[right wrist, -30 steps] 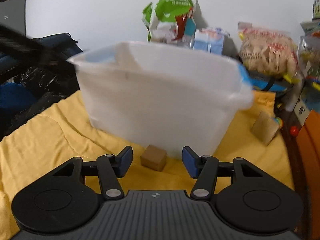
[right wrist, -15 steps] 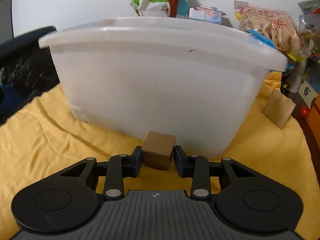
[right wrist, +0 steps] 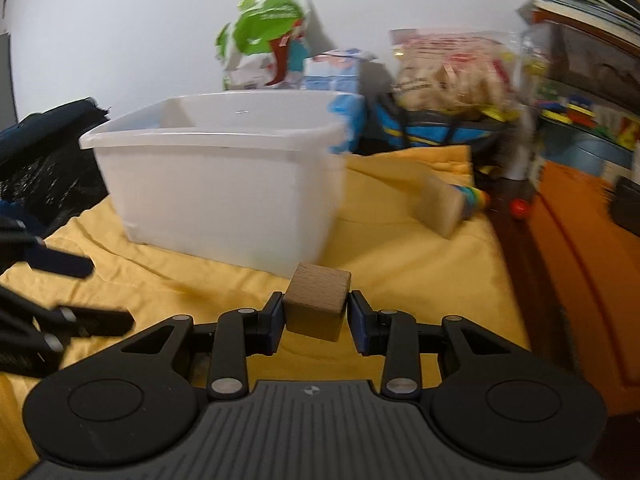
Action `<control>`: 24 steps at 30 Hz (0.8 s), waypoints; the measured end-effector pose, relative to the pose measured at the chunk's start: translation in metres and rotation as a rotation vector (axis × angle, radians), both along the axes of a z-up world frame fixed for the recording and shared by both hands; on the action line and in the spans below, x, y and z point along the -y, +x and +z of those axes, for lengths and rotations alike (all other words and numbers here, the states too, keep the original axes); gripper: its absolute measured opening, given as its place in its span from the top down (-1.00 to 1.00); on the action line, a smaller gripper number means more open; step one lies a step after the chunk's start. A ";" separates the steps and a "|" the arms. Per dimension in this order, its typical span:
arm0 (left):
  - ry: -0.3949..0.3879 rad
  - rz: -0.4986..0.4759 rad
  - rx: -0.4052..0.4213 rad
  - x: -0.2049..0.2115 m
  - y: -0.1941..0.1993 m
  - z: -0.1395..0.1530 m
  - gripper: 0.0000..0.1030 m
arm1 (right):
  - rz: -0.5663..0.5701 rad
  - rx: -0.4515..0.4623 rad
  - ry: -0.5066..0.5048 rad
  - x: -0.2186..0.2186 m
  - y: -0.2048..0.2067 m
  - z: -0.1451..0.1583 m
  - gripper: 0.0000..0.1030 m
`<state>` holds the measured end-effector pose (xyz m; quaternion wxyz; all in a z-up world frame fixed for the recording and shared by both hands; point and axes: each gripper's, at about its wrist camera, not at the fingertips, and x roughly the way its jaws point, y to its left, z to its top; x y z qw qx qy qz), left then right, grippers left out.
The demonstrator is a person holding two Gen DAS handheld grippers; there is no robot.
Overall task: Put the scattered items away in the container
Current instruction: 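Grasp the last black car with the left tool while the right tool holds the cube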
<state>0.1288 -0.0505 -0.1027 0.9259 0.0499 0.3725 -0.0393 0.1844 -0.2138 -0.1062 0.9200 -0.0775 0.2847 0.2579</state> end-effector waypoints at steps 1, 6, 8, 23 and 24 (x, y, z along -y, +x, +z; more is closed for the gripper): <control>0.002 -0.008 -0.006 0.006 0.000 -0.004 -0.32 | -0.010 -0.002 0.001 0.006 -0.001 0.001 0.28; 0.005 -0.003 -0.050 0.022 0.010 -0.023 -0.32 | -0.020 -0.002 -0.003 0.026 -0.006 0.000 0.28; 0.009 0.004 -0.071 0.024 0.015 -0.030 -0.32 | -0.024 -0.002 -0.001 0.030 -0.008 -0.001 0.28; 0.000 0.045 -0.024 0.006 0.011 0.007 0.36 | 0.007 0.018 0.062 0.032 -0.017 0.023 0.28; -0.001 0.053 -0.014 0.001 0.009 0.015 0.36 | 0.018 0.024 0.070 0.028 -0.019 0.027 0.28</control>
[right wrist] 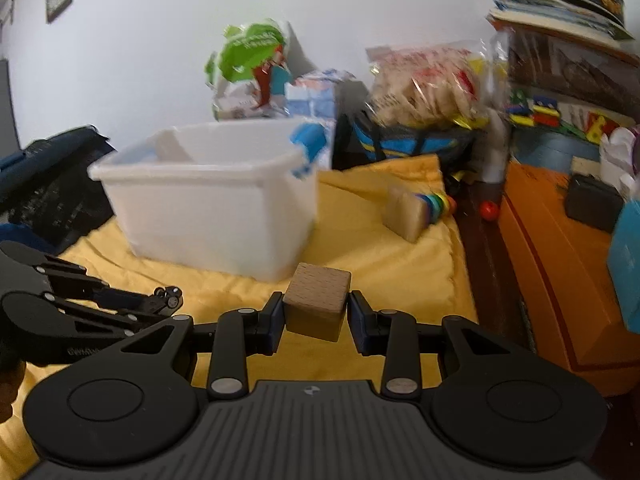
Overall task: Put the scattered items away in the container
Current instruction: 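Grasp the last black car with the left tool while the right tool holds the cube, then carry the car and wooden cube over the bin and open both tools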
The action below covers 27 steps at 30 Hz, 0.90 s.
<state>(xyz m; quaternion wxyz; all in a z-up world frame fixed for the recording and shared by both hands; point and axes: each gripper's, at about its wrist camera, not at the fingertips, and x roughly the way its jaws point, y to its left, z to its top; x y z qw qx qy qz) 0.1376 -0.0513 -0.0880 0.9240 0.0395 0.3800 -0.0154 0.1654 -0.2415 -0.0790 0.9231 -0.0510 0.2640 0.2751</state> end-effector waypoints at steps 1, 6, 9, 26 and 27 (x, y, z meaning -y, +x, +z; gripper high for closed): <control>-0.002 0.010 0.009 -0.006 -0.002 0.008 0.36 | 0.012 0.003 0.009 -0.005 -0.001 0.004 0.28; -0.028 0.087 0.043 -0.048 -0.003 0.051 0.36 | 0.083 0.027 0.050 -0.038 -0.005 0.025 0.28; -0.042 0.129 0.071 -0.072 0.002 0.076 0.36 | 0.116 0.049 0.075 -0.057 -0.003 0.041 0.28; 0.033 0.129 0.094 -0.108 0.087 0.134 0.36 | 0.117 0.013 0.018 -0.131 0.080 0.094 0.28; 0.037 0.132 0.085 -0.109 0.092 0.133 0.36 | 0.110 -0.001 0.008 -0.133 0.085 0.091 0.28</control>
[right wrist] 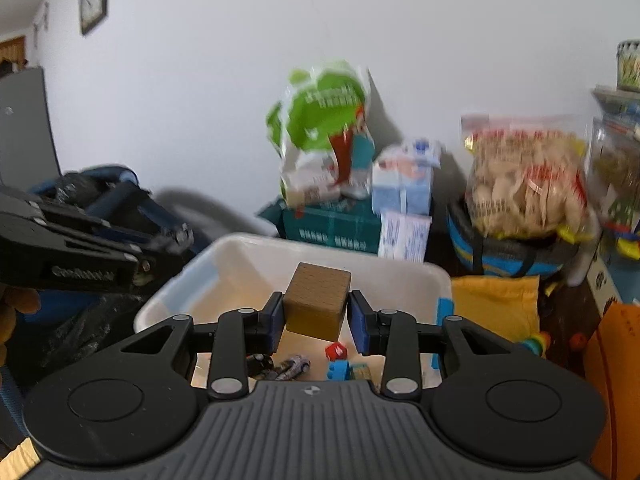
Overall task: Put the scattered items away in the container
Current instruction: 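Carry the car and wooden cube over the bin and open both tools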
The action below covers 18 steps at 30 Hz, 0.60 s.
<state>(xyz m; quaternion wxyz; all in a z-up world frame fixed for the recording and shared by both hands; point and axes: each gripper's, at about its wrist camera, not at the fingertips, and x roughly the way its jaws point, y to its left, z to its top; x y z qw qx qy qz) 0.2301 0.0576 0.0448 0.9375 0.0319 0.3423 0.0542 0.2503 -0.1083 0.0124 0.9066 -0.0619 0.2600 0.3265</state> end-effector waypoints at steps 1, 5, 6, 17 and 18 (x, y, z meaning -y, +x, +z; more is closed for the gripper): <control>-0.004 0.000 -0.011 -0.002 0.006 -0.001 0.36 | -0.001 -0.016 -0.012 -0.002 0.005 -0.002 0.28; -0.012 -0.013 -0.095 -0.003 0.026 -0.011 0.05 | 0.002 -0.117 -0.069 -0.013 0.024 -0.014 0.18; 0.002 -0.005 -0.118 -0.003 0.030 -0.015 -0.29 | 0.002 -0.136 -0.091 -0.017 0.027 -0.016 0.03; 0.017 -0.007 -0.240 -0.007 0.042 -0.015 -0.43 | -0.055 -0.150 -0.123 -0.014 0.041 -0.003 -0.87; 0.023 -0.005 -0.252 -0.007 0.043 -0.013 -0.43 | -0.052 -0.150 -0.131 -0.014 0.041 0.000 -0.87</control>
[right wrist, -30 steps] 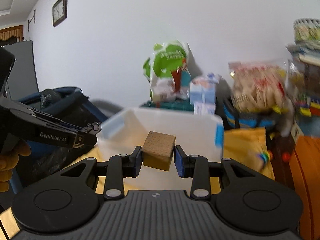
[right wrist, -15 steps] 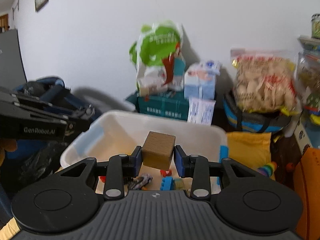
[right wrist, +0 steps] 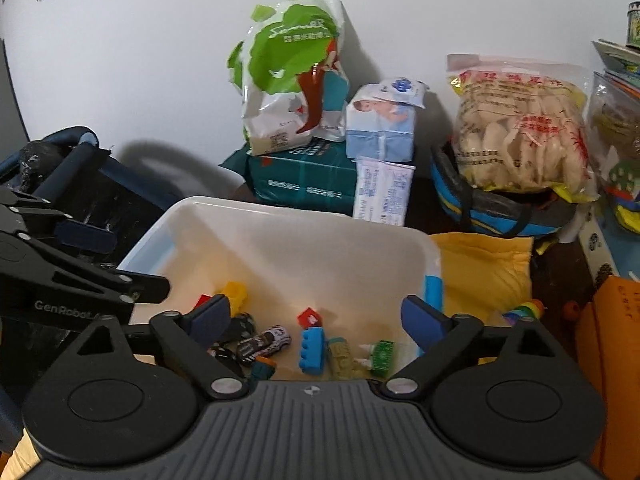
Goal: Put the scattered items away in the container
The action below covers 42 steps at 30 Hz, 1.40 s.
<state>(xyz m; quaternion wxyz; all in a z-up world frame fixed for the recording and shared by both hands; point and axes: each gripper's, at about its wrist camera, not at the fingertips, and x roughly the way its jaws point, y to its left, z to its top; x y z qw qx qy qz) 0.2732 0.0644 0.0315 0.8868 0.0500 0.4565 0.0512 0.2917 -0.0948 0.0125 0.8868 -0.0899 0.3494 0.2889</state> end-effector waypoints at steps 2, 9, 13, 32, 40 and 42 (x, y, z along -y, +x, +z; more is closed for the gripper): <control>-0.001 0.008 -0.040 -0.001 0.004 0.004 -0.43 | 0.003 -0.003 -0.014 0.000 0.002 0.008 -0.95; 0.031 0.043 -0.178 -0.005 0.020 0.018 -0.43 | -0.009 -0.248 -0.151 -0.016 0.032 0.027 -1.00; 0.001 0.041 -0.244 -0.007 0.028 0.027 -0.43 | 0.013 -0.400 -0.159 -0.019 0.043 0.032 -1.00; -0.015 0.030 -0.288 -0.006 0.029 0.020 -0.43 | 0.036 -0.386 -0.366 -0.042 0.028 0.018 -1.00; -0.008 0.030 -0.275 -0.011 0.027 0.022 -0.43 | 0.041 -0.392 -0.375 -0.046 0.027 0.015 -1.00; -0.007 0.030 -0.276 -0.012 0.026 0.021 -0.43 | 0.041 -0.393 -0.374 -0.046 0.027 0.015 -1.00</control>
